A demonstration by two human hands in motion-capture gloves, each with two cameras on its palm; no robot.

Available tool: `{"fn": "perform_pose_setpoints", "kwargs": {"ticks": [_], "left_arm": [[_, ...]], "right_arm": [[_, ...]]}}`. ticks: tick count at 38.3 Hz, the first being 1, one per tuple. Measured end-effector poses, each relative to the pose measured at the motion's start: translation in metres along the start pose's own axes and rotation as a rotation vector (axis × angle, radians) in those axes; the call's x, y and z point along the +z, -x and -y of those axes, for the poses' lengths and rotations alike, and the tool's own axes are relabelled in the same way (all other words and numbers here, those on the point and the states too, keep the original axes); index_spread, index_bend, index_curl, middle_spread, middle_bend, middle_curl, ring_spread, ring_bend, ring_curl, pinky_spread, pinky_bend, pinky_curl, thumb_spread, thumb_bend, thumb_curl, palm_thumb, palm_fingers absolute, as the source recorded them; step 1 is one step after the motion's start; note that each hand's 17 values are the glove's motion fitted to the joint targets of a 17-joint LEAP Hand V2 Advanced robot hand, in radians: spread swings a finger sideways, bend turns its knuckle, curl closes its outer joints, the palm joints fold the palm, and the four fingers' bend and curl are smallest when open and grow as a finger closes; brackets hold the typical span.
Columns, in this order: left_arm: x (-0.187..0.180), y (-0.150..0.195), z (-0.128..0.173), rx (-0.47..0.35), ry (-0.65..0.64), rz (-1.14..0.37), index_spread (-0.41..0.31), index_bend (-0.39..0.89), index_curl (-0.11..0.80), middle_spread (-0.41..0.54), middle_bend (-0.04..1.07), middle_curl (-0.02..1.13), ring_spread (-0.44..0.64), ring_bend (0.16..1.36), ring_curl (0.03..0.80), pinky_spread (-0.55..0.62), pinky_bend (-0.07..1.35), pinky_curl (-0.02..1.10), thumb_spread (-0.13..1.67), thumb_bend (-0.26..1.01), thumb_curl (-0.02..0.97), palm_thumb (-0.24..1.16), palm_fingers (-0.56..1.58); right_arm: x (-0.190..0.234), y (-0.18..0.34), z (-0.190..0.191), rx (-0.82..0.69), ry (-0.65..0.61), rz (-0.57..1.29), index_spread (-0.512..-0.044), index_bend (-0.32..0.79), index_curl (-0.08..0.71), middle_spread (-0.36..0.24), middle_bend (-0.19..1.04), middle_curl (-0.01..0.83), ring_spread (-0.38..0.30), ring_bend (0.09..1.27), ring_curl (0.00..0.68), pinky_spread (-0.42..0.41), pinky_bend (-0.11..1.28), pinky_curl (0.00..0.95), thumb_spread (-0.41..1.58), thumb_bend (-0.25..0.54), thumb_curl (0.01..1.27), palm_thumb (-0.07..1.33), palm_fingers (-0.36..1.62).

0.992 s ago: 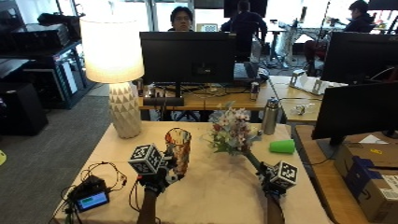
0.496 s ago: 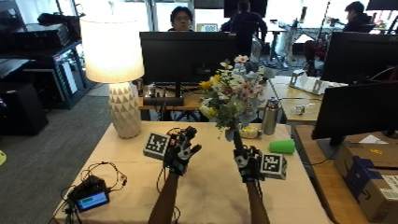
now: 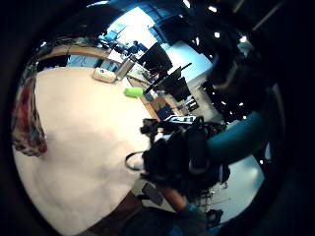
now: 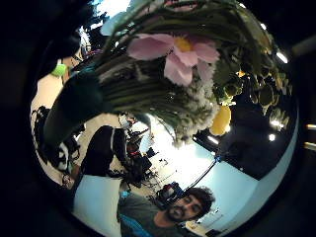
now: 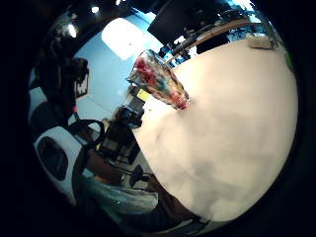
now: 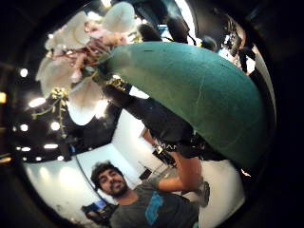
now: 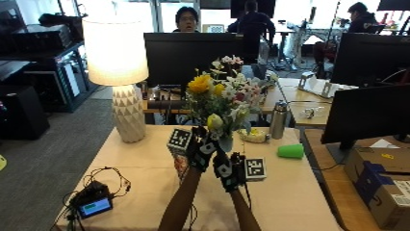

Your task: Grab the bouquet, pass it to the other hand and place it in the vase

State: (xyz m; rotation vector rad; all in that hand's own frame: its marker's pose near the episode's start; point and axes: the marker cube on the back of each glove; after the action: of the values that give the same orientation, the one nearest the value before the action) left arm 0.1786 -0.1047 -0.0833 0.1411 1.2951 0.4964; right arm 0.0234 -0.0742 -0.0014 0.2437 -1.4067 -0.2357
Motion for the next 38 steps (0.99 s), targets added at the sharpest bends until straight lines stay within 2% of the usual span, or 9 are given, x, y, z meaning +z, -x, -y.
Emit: {"fn": "perform_pose_setpoints", "kwargs": {"ticks": [6,7,9,14,20,24,28,34,38], "left_arm": [[0.006,-0.002,0.004,-0.037,-0.016,-0.063,-0.055,0.07,0.171,-0.135,0.32,0.37,-0.04,0.74,0.304,0.08,0.53,0.34,0.94,-0.01,0.388,0.57,0.67],[0.005,0.0,0.006,-0.05,-0.027,-0.076,-0.106,0.16,0.202,-0.181,0.36,0.4,-0.11,0.73,0.315,-0.01,0.55,0.36,0.93,0.01,0.401,0.61,0.89],[0.004,0.005,0.008,-0.071,-0.044,-0.084,-0.142,0.16,0.211,-0.217,0.35,0.38,-0.17,0.7,0.297,-0.1,0.55,0.34,0.9,0.02,0.42,0.66,1.02],[0.004,0.013,0.012,-0.087,-0.05,-0.05,-0.222,0.15,0.246,-0.286,0.45,0.44,-0.29,0.74,0.354,-0.25,0.58,0.39,0.58,0.04,0.521,0.82,1.31],[0.005,0.009,0.019,-0.081,-0.035,-0.034,-0.275,0.19,0.297,-0.312,0.5,0.49,-0.33,0.76,0.394,-0.33,0.59,0.41,0.36,0.02,0.586,0.9,1.32],[-0.001,-0.009,0.029,-0.053,-0.025,-0.005,-0.291,0.19,0.325,-0.319,0.5,0.5,-0.34,0.77,0.411,-0.35,0.6,0.41,0.28,-0.01,0.618,0.93,1.31],[-0.015,-0.042,0.041,0.014,-0.041,0.03,-0.3,0.19,0.348,-0.324,0.51,0.51,-0.35,0.77,0.424,-0.37,0.6,0.42,0.22,-0.02,0.643,0.95,1.31],[-0.049,-0.099,0.059,0.105,-0.1,0.096,-0.307,0.17,0.372,-0.331,0.51,0.52,-0.36,0.78,0.44,-0.38,0.62,0.43,0.17,-0.03,0.673,0.95,1.3],[-0.077,-0.133,0.072,0.18,-0.161,0.104,-0.308,0.17,0.383,-0.334,0.51,0.53,-0.36,0.78,0.448,-0.38,0.63,0.43,0.15,-0.03,0.689,0.96,1.29]], "right_arm": [[0.018,-0.013,0.0,0.007,0.041,0.038,-0.271,0.17,0.435,-0.181,0.69,0.588,-0.187,1.0,0.55,-0.282,0.81,0.495,0.71,-0.025,0.65,0.94,1.32],[0.02,-0.016,0.0,0.01,0.045,0.043,-0.271,0.17,0.437,-0.181,0.69,0.589,-0.187,1.0,0.55,-0.282,0.81,0.495,0.7,-0.023,0.65,0.94,1.32],[0.022,-0.02,-0.001,0.027,0.054,0.053,-0.271,0.17,0.44,-0.181,0.69,0.59,-0.186,0.99,0.548,-0.282,0.81,0.495,0.7,-0.023,0.65,0.94,1.32],[0.024,-0.027,-0.002,0.044,0.06,0.051,-0.273,0.17,0.447,-0.181,0.69,0.592,-0.19,0.99,0.547,-0.281,0.8,0.492,0.68,-0.024,0.67,0.95,1.32],[0.012,-0.039,0.011,-0.129,0.066,-0.105,-0.275,0.17,0.457,-0.182,0.68,0.592,-0.191,1.0,0.547,-0.284,0.8,0.49,0.65,-0.026,0.68,0.96,1.32],[0.01,-0.023,0.003,-0.007,0.101,0.014,-0.276,0.14,0.453,-0.177,0.67,0.589,-0.189,0.99,0.542,-0.287,0.78,0.482,0.64,-0.032,0.69,0.95,1.29],[-0.011,-0.036,0.0,-0.049,0.091,-0.065,-0.28,0.09,0.423,-0.17,0.61,0.564,-0.192,0.91,0.512,-0.283,0.78,0.467,0.67,-0.052,0.67,0.89,1.15],[-0.044,-0.048,-0.01,-0.034,-0.004,-0.032,-0.287,0.14,0.414,-0.163,0.5,0.52,-0.182,0.77,0.475,-0.123,0.63,0.443,0.82,-0.028,0.64,0.86,0.88],[-0.058,-0.053,-0.023,0.092,-0.068,0.061,-0.293,0.11,0.388,-0.165,0.46,0.497,-0.175,0.72,0.443,-0.052,0.57,0.41,0.88,-0.025,0.62,0.85,0.9]]}}
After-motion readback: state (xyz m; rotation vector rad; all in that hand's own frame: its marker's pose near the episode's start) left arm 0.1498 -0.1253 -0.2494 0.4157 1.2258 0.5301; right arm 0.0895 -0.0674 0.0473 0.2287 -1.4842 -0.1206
